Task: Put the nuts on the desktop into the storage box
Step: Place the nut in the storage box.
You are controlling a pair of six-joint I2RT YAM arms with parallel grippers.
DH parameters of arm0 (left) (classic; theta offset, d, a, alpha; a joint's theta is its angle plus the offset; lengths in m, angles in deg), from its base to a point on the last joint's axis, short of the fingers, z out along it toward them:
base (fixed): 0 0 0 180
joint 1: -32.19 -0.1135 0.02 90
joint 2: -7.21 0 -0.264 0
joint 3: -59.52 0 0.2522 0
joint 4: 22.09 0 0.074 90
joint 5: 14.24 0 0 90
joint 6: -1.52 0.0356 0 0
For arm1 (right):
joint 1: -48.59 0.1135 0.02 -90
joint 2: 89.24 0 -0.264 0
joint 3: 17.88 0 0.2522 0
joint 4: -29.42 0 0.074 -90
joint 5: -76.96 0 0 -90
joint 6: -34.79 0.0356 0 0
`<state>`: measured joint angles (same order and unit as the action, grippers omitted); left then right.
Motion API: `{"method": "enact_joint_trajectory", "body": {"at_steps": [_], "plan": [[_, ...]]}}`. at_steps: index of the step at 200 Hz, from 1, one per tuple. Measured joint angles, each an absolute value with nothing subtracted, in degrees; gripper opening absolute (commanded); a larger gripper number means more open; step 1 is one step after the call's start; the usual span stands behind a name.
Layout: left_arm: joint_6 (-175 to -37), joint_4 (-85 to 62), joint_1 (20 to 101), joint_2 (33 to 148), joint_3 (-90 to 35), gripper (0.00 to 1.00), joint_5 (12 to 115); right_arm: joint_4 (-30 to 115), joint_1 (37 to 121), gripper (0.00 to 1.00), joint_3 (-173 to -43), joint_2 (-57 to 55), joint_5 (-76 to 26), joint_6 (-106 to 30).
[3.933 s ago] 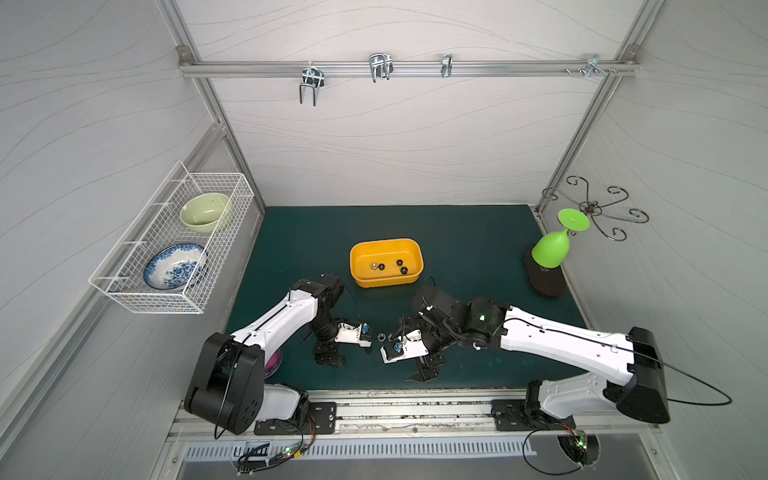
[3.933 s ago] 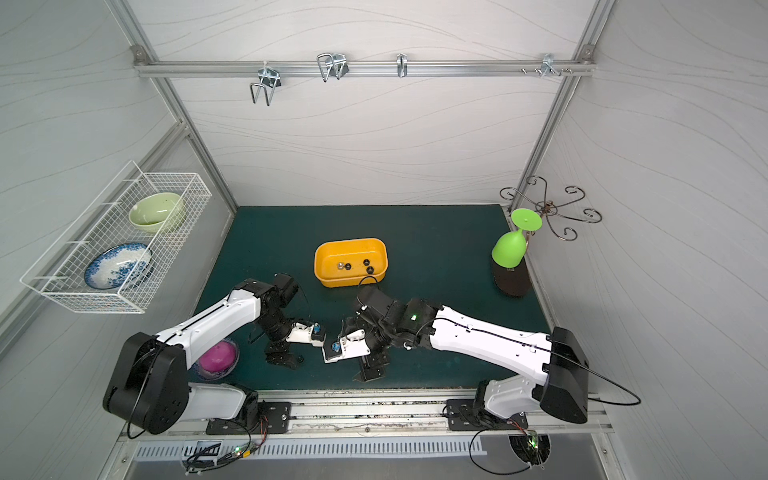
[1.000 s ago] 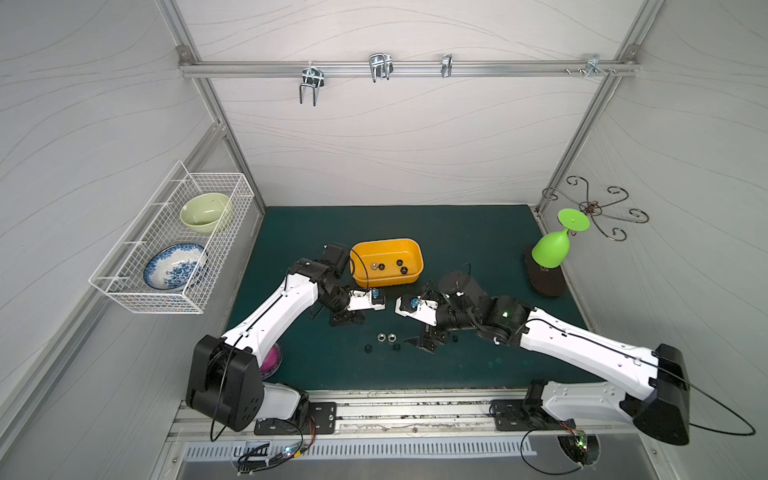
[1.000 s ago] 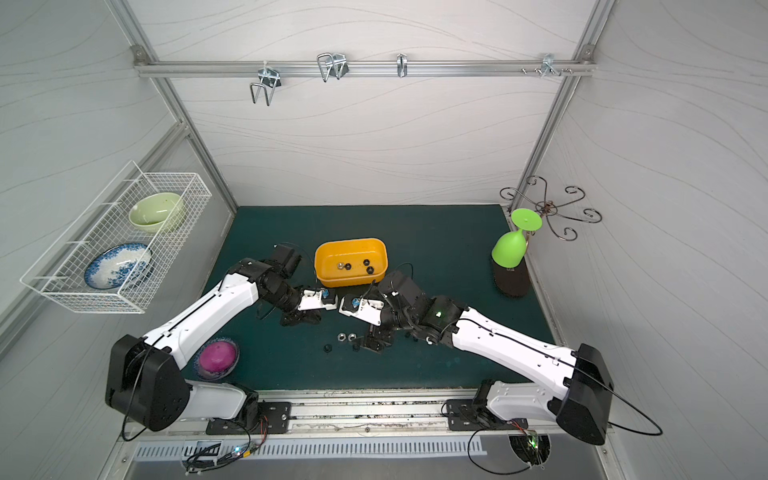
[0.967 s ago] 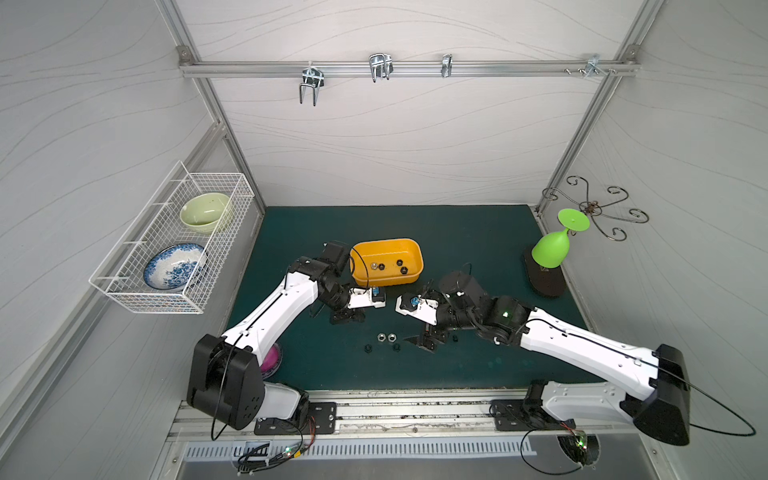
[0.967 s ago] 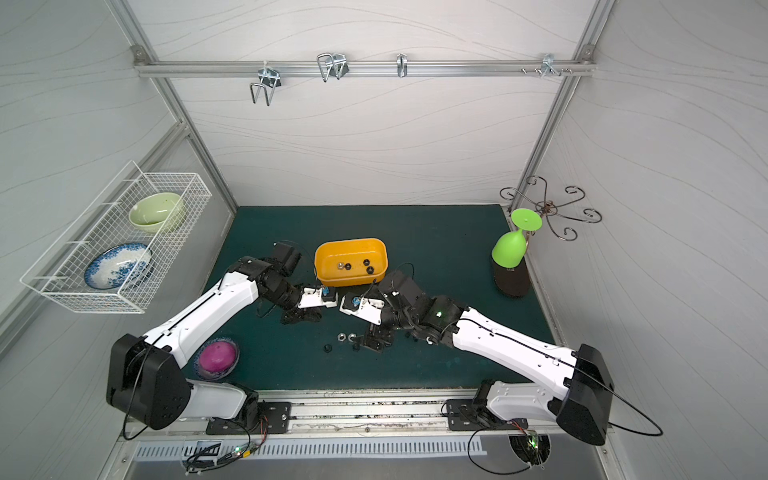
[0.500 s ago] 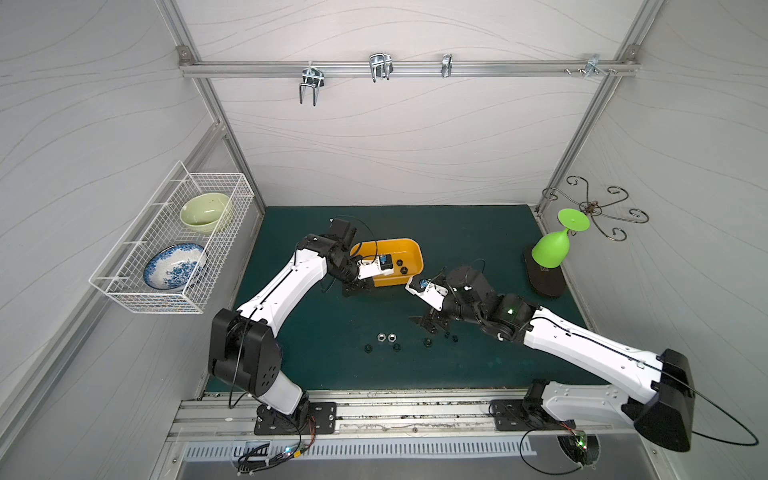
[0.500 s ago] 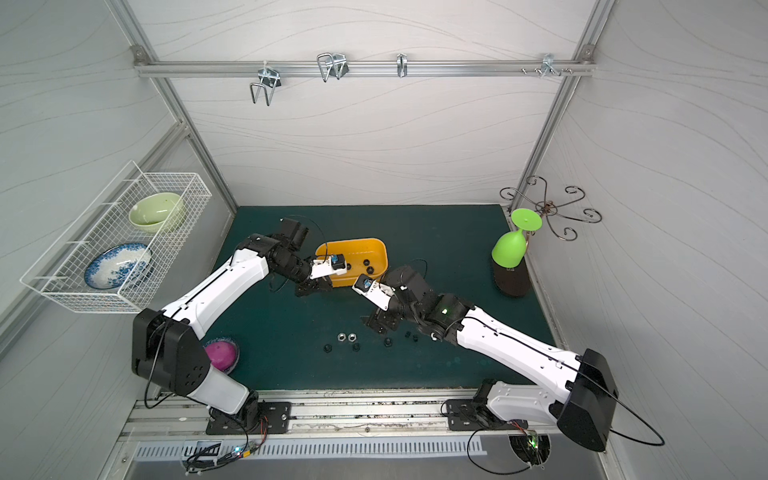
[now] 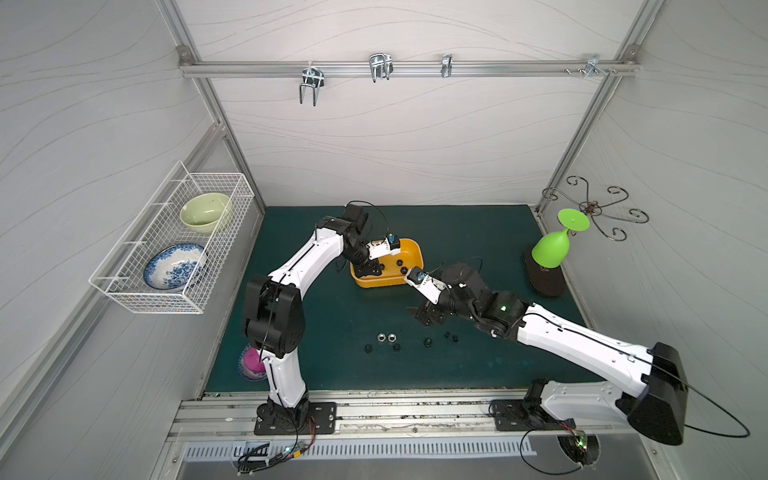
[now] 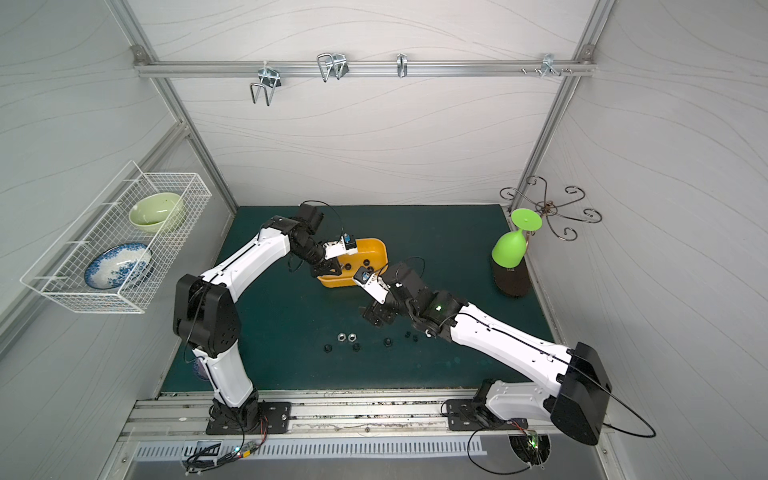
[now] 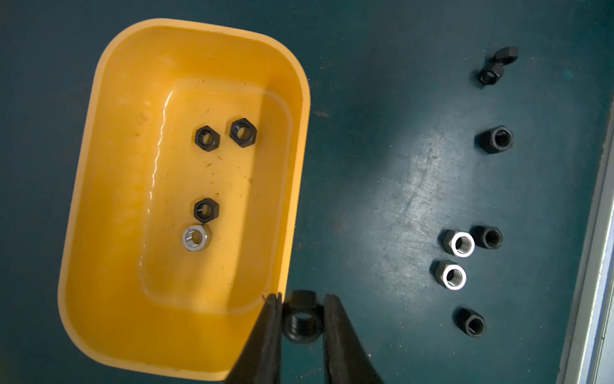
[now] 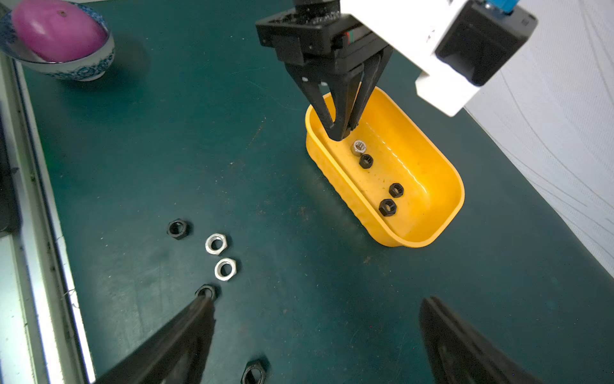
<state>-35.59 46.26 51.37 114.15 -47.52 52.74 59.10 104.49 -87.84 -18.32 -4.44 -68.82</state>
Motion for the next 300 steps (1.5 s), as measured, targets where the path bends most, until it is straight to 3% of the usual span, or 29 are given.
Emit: {"method": "enact_joint_trajectory", "body": {"at_steps": [112, 265, 300], "plan": [[-39.7, 45.0, 51.4, 127.8, -56.6, 0.20, 57.7, 55.1, 104.4, 0.99, -89.5, -14.3, 3.8, -61.0], [-41.2, 42.7, 51.4, 135.6, -59.8, 0.23, 63.1, 54.3, 104.4, 0.99, -88.6, -14.3, 4.5, -58.4], [-41.4, 42.7, 51.4, 136.4, -60.6, 0.30, 63.4, 54.4, 104.4, 0.99, -88.5, -14.4, 4.6, -58.1]]}}
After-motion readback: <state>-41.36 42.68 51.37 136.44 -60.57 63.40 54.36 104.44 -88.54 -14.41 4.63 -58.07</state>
